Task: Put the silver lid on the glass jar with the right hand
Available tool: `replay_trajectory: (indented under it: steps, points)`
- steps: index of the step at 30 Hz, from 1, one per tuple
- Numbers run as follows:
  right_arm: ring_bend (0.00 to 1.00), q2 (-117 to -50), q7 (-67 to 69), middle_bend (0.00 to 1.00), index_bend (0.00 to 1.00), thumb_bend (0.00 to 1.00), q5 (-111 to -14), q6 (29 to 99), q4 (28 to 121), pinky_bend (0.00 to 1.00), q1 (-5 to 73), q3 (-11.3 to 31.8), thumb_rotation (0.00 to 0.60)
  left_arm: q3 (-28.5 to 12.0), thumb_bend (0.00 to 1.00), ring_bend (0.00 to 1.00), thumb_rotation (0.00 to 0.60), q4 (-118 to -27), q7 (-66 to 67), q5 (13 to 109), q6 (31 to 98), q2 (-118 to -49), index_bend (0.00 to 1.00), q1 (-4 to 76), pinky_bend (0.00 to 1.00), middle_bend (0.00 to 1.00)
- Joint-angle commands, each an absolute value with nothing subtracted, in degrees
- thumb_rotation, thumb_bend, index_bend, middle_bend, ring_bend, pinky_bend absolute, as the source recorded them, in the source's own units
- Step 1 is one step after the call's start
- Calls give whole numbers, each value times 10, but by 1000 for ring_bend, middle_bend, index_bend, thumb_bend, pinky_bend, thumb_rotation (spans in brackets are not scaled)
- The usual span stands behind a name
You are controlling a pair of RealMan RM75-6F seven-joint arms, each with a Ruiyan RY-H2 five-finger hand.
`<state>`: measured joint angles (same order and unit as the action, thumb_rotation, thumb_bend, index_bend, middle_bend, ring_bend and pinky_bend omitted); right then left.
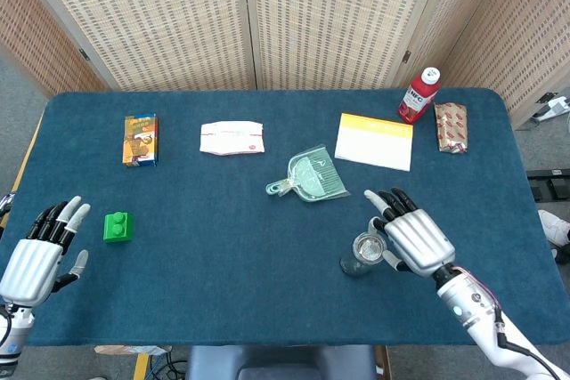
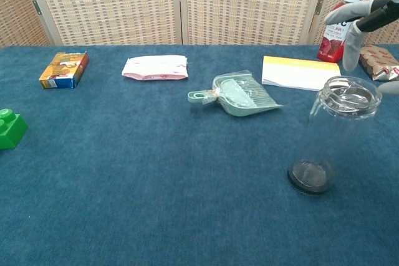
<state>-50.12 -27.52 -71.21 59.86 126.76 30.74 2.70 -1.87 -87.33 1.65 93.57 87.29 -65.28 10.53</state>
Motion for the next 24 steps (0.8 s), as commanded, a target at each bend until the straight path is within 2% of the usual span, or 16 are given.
replay_trajectory:
  steps: [1, 15, 24]
  points:
    - [0, -493, -266, 0, 406, 325, -727, 603, 1275, 0, 302, 25, 600, -19, 423, 0, 600, -873, 18, 935, 872, -653, 0, 105, 73, 0]
    - [0, -459, -240, 0, 406, 325, -807, 618, 1289, 0, 260, -8, 600, -19, 424, 0, 600, -870, 32, 932, 865, -661, 0, 109, 73, 0]
    - [0, -467, -233, 0, 406, 324, -798, 605, 1268, 0, 256, -9, 600, -19, 424, 0, 600, -870, 31, 932, 866, -661, 0, 109, 73, 0]
